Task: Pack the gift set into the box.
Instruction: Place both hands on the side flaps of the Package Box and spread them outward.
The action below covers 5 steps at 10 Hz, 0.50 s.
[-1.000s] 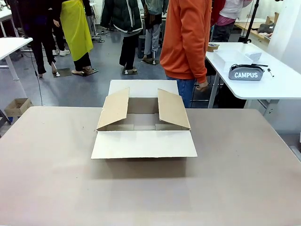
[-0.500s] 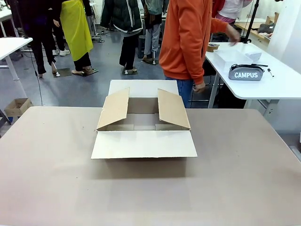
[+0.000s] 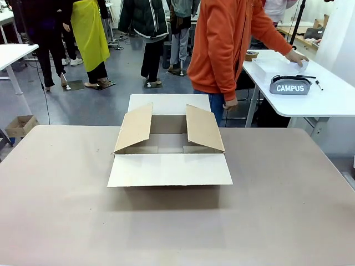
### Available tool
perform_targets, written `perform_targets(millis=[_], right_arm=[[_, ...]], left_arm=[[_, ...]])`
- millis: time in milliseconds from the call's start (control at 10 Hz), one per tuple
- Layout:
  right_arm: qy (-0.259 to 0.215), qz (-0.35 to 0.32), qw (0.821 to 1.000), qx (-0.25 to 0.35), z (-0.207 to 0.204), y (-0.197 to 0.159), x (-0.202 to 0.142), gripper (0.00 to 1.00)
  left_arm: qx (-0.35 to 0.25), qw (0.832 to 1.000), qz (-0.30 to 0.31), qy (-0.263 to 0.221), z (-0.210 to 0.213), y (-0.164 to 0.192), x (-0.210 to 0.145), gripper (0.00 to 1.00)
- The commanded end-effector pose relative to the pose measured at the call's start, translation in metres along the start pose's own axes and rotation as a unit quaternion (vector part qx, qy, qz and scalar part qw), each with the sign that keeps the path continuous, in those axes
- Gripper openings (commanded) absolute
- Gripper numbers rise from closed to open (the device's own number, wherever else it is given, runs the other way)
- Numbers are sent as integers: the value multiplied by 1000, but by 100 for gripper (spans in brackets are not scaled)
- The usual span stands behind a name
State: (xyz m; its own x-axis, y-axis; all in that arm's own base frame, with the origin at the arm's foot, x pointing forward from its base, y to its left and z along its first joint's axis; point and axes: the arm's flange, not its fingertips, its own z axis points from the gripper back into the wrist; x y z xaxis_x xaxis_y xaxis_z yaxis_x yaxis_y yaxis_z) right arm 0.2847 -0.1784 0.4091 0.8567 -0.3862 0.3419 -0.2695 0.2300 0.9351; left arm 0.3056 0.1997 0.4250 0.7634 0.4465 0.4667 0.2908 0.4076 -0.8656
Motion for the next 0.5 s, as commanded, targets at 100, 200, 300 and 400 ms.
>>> perform_targets(millis=[100, 200, 300, 400], right_arm=[[105, 148, 973, -142, -140, 86, -10, 100], [133, 194, 959, -159, -188, 107, -24, 100], [168, 231, 945, -158, -232, 121, -44, 100], [234, 282, 920, -139, -278, 125, -79, 100]], left_arm=[[56, 989, -78, 113, -118, -87, 18, 100], [56, 977, -102, 176, -169, -103, 10, 100], [58, 962, -118, 241, -222, -114, -5, 100], [48, 939, -131, 316, -279, -122, -29, 100]])
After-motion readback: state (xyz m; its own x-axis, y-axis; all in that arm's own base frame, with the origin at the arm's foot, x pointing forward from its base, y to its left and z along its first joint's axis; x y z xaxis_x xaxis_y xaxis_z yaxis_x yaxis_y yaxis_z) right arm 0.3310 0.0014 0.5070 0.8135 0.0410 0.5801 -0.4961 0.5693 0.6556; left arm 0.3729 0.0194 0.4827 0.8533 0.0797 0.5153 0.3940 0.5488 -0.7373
